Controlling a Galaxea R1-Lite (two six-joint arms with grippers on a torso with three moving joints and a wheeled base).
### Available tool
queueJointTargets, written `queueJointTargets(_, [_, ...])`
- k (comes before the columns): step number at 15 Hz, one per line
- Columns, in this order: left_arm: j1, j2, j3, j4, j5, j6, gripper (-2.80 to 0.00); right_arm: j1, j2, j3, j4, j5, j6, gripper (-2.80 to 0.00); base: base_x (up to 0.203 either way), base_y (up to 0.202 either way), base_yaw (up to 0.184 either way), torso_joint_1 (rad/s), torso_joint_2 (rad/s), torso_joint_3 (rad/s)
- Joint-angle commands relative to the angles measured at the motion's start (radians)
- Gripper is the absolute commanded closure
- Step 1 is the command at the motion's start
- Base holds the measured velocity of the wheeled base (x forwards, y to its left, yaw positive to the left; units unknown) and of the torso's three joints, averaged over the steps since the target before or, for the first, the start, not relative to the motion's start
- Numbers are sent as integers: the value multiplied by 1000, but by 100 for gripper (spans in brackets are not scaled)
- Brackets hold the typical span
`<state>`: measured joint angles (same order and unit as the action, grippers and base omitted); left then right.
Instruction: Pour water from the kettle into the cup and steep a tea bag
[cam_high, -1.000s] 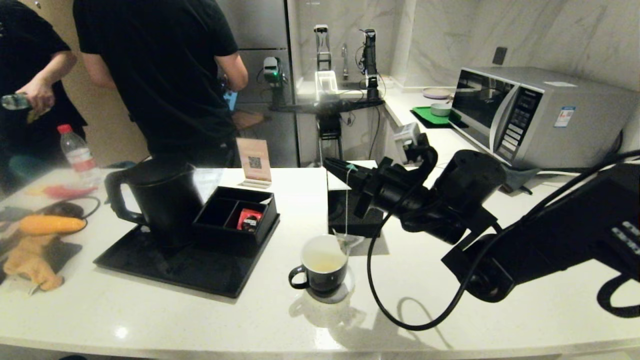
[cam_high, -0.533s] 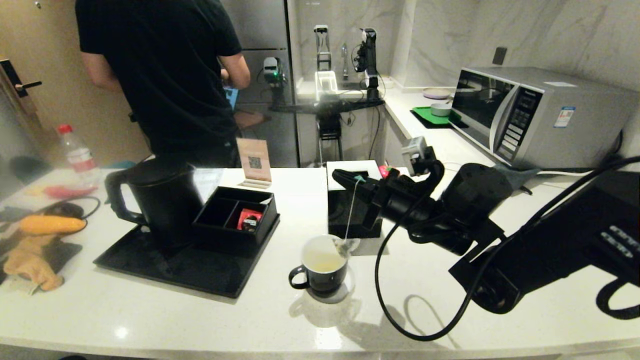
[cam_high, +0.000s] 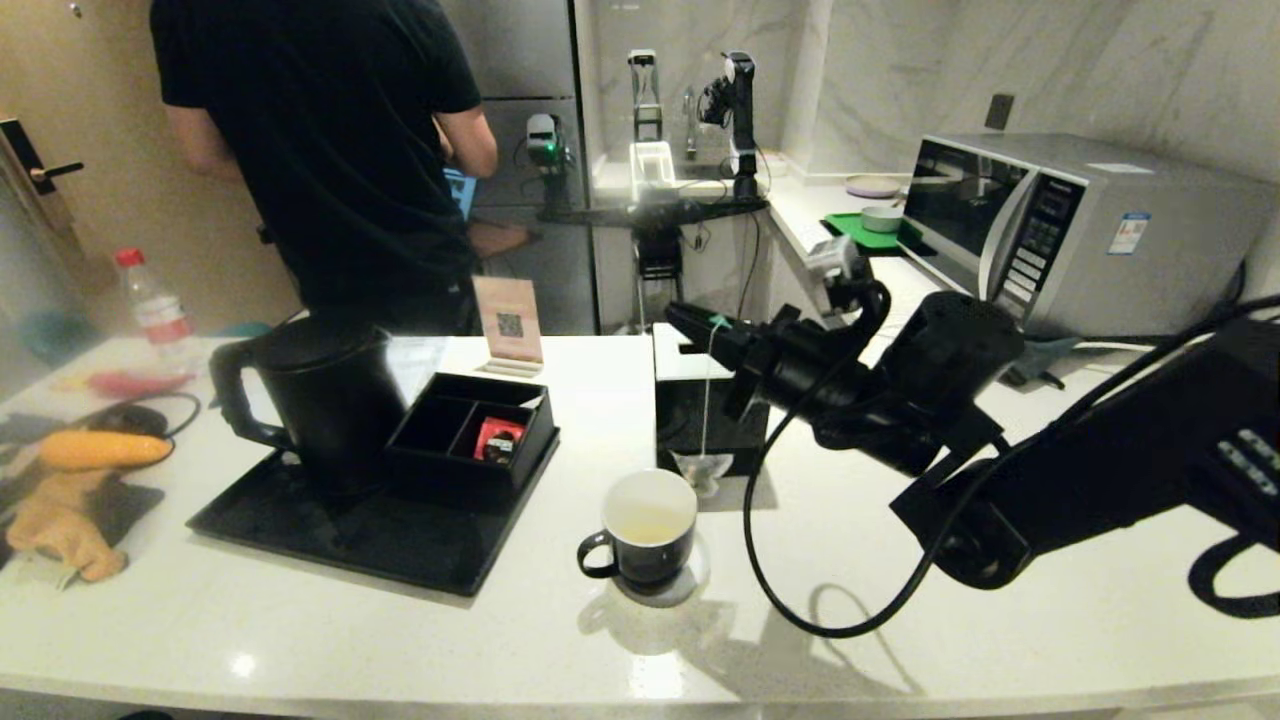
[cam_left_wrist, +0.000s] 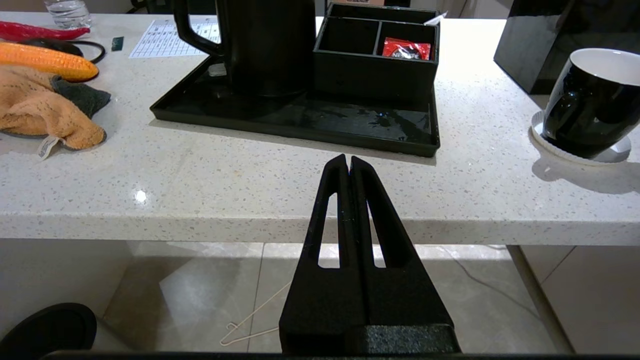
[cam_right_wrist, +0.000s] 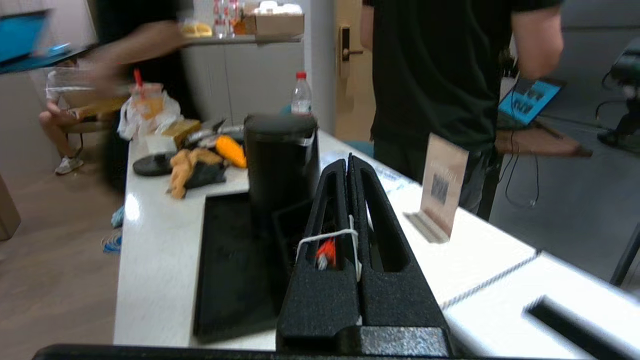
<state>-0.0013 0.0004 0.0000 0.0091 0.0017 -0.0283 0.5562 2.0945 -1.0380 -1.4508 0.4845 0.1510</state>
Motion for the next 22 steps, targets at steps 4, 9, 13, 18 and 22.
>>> queueJointTargets(4, [0,0,0,0,0,-1,0,-32,18,-284,153,3,6,0,0,0,0,0,0,0])
queueJointTargets(9, [0,0,0,0,0,-1,0,-96,108,-577,318,0,14,0,0,0,0,0,0,0])
queueJointTargets(13, [0,0,0,0,1,-1,0,-149,205,-797,449,-6,15,0,0,0,0,0,0,0])
queueJointTargets(18, [0,0,0,0,0,-1,0,-211,286,-916,553,-10,13,0,0,0,0,0,0,0])
queueJointTargets(22, [0,0,0,0,0,-1,0,-234,314,-916,547,-12,12,0,0,0,0,0,0,0])
